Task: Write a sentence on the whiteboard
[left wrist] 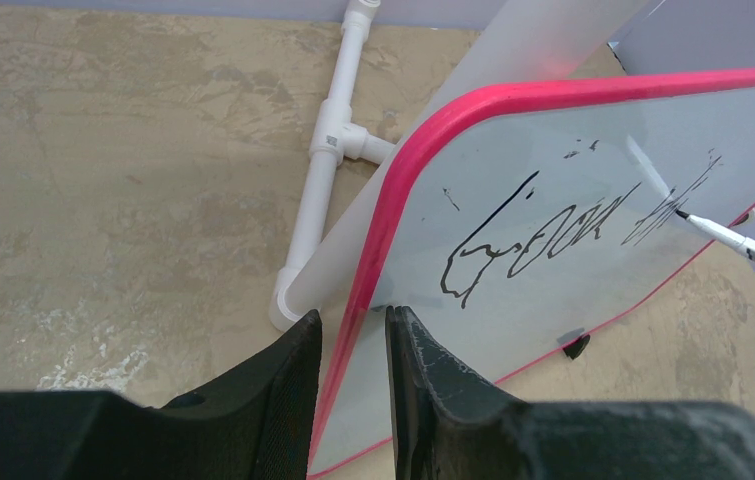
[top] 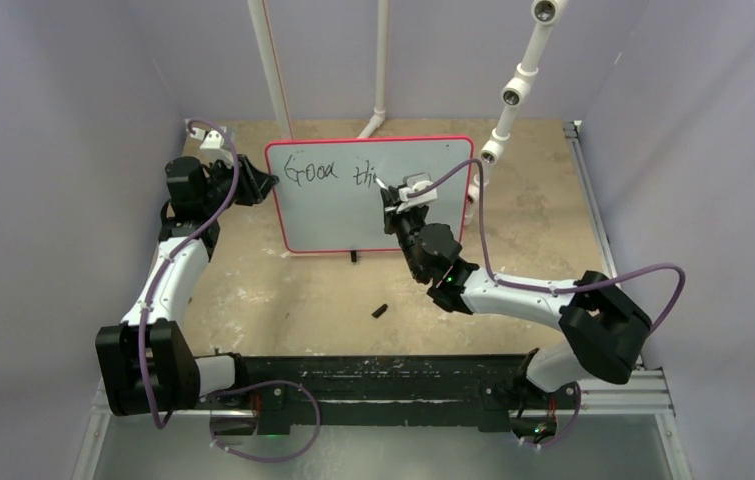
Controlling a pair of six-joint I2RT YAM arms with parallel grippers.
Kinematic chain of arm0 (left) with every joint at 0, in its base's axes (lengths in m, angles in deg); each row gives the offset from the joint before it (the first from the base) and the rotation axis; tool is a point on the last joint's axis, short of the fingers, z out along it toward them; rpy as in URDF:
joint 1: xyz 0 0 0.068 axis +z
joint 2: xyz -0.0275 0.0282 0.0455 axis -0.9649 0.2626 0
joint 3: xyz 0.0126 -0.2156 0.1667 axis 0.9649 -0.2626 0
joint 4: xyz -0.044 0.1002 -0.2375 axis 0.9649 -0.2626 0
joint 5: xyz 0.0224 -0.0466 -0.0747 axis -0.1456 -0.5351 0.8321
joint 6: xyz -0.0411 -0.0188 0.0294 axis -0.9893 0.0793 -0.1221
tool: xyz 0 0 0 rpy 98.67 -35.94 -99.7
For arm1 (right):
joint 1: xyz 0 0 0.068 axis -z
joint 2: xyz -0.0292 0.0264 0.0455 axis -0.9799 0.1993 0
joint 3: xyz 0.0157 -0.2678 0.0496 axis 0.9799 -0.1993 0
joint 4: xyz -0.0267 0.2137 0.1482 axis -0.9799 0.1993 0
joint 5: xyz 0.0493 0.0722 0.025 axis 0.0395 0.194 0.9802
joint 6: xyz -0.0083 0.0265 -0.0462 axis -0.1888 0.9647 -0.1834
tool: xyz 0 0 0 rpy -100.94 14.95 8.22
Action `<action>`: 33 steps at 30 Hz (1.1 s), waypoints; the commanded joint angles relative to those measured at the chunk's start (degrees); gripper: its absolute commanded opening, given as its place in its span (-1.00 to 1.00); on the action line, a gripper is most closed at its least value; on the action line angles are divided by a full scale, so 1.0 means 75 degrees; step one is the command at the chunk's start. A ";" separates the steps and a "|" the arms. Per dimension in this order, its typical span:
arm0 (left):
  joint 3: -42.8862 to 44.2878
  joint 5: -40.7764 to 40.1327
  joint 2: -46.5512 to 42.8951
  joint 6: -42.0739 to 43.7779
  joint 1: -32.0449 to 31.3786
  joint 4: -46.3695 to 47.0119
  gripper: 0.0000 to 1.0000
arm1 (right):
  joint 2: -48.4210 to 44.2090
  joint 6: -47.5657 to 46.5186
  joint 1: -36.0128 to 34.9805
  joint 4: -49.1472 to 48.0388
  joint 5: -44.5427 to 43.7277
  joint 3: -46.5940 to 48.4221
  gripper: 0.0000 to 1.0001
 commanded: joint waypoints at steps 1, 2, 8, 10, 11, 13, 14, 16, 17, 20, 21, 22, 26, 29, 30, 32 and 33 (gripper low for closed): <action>-0.0006 -0.0013 -0.0102 0.0101 0.0000 0.0169 -0.41 | 0.0071 -0.0056 0.0014 -0.0215 -0.0234 0.0192 -1.00; -0.0014 -0.0011 -0.0108 0.0101 -0.0002 0.0173 -0.41 | 0.0077 -0.0044 0.0009 -0.0215 -0.0257 0.0180 -1.00; -0.0008 -0.0007 -0.0115 0.0099 -0.0003 0.0172 -0.41 | 0.0036 0.0045 0.0008 -0.0249 -0.0556 0.0012 -1.00; -0.0004 -0.0003 -0.0120 0.0101 -0.0006 0.0177 -0.41 | -0.0006 0.0090 0.0008 -0.0228 -0.0576 -0.0100 -1.00; -0.0004 -0.0008 -0.0128 0.0101 -0.0001 0.0176 -0.41 | -0.0025 0.0091 0.0008 -0.0205 -0.0582 -0.0142 -1.00; -0.0003 0.0000 -0.0132 0.0085 -0.0002 0.0187 -0.41 | -0.0066 0.0350 0.0008 -0.0097 -0.0601 -0.0208 -1.00; -0.0001 0.0007 -0.0126 0.0089 -0.0011 0.0185 -0.41 | -0.0074 0.0414 0.0008 -0.0029 -0.0595 -0.0223 -1.00; -0.0004 0.0000 -0.0144 0.0089 -0.0004 0.0180 -0.42 | -0.0058 0.0481 0.0008 0.0042 -0.0584 -0.0244 -1.00; -0.0016 0.0001 -0.0138 0.0089 -0.0011 0.0180 -0.41 | -0.0046 0.0498 0.0008 0.0057 -0.0572 -0.0248 -1.00; -0.0015 0.0006 -0.0135 0.0088 -0.0007 0.0179 -0.41 | -0.0005 0.0556 0.0008 0.0124 -0.0559 -0.0248 -1.00; -0.0019 0.0009 -0.0143 0.0089 -0.0003 0.0186 -0.41 | 0.0006 0.0567 0.0008 0.0130 -0.0559 -0.0248 -1.00; -0.0021 0.0008 -0.0144 0.0089 -0.0007 0.0185 -0.41 | 0.0007 0.0571 0.0008 0.0127 -0.0559 -0.0257 -1.00; -0.0020 0.0001 -0.0144 0.0089 -0.0001 0.0180 -0.41 | -0.0066 0.0542 0.0008 0.0070 -0.0561 -0.0238 -1.00; -0.0020 0.0010 -0.0144 0.0083 -0.0004 0.0177 -0.41 | -0.0138 0.0436 0.0008 -0.0092 -0.0526 -0.0188 -1.00; -0.0015 0.0007 -0.0140 0.0088 -0.0010 0.0180 -0.41 | -0.0138 0.0394 0.0008 -0.0132 -0.0516 -0.0145 -1.00; -0.0012 0.0000 -0.0136 0.0098 -0.0001 0.0175 -0.41 | -0.0124 0.0296 0.0008 -0.0231 -0.0513 -0.0072 -1.00; -0.0020 -0.0001 -0.0137 0.0095 -0.0003 0.0174 -0.41 | -0.0104 0.0256 0.0008 -0.0280 -0.0513 -0.0037 -1.00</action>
